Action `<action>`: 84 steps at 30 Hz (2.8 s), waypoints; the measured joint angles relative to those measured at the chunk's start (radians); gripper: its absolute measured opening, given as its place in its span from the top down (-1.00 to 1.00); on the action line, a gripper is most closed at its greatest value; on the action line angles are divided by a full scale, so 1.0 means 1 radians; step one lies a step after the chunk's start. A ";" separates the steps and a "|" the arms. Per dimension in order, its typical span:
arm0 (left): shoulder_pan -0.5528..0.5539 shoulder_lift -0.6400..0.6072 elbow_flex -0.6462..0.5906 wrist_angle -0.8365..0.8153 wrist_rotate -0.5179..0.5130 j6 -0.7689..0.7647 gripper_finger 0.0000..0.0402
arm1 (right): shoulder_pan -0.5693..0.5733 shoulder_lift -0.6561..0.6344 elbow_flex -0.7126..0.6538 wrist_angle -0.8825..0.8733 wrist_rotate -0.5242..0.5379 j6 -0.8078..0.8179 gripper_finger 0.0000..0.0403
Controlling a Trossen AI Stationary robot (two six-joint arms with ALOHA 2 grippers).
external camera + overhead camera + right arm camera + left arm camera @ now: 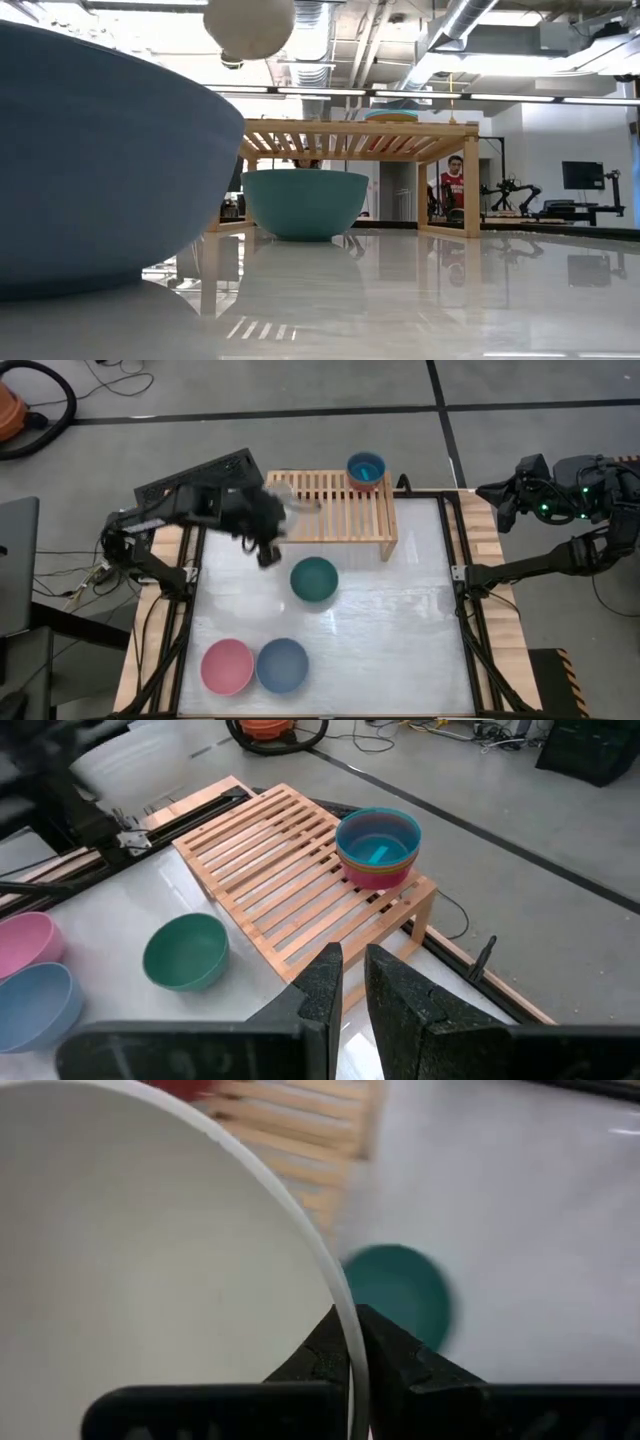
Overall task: Place and stack bowls onto a shelf
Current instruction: Put the large white bowl on the shelf, then stack the large pink bowl on top of the large white bowl
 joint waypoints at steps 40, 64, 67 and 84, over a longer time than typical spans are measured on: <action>0.510 0.319 0.006 0.071 0.128 0.491 1.00 | 0.000 0.000 0.000 0.000 0.029 0.011 0.62; 0.482 0.319 0.034 0.044 0.148 0.497 0.08 | 0.000 0.000 0.000 0.000 0.028 0.010 0.62; 0.477 0.318 0.098 0.049 0.160 0.518 -0.05 | 0.000 0.000 0.000 0.000 0.028 0.009 0.62; 0.218 0.102 0.311 -0.221 0.444 0.248 -0.15 | 0.000 0.000 0.000 0.000 0.027 0.008 0.62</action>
